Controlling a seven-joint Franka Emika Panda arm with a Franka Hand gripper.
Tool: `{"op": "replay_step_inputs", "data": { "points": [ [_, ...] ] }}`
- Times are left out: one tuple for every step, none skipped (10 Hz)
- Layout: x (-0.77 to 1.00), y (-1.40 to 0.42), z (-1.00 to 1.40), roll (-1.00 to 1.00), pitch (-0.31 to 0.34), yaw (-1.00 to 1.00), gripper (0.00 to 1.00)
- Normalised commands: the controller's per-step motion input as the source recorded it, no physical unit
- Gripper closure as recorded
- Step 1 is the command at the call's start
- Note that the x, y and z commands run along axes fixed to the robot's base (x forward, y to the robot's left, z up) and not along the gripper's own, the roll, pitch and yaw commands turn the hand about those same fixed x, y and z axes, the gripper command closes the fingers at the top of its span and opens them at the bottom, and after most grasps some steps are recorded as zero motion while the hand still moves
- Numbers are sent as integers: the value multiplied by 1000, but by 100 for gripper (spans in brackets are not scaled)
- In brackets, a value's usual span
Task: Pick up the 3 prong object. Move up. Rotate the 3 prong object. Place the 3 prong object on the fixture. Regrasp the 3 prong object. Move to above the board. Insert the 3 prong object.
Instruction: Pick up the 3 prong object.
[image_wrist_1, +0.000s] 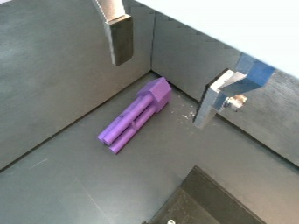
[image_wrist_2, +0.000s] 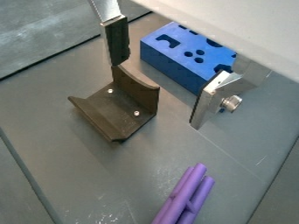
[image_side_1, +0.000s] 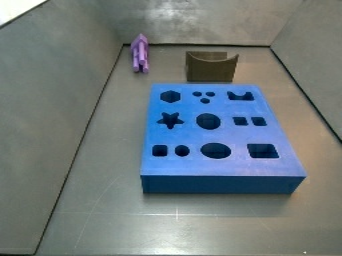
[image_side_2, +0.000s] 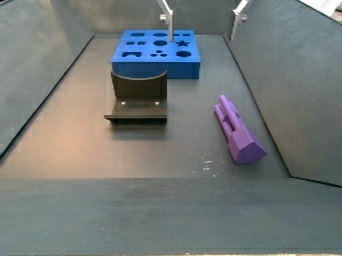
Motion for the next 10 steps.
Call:
{"op": "replay_step_inputs", "data": {
  "points": [
    [-54,143,-337,-23,-100,17,0],
    [-9,0,-1000,0,-27,111,0],
    [-640,320,-1000,13,-73,277,0],
    [-723,369,-1000,63,-159,391,0],
    [-777,491,-1000,51,-209,337,0],
    [-731,834,-886,-36,-199,160,0],
    [-780,629,-691,0,-216,46,0],
    [-480,566,-609,1,-100,0,0],
    [0,454,-629,-43,0,-194,0],
    [197,343,-614,-237,-94,-171,0]
  ]
}}
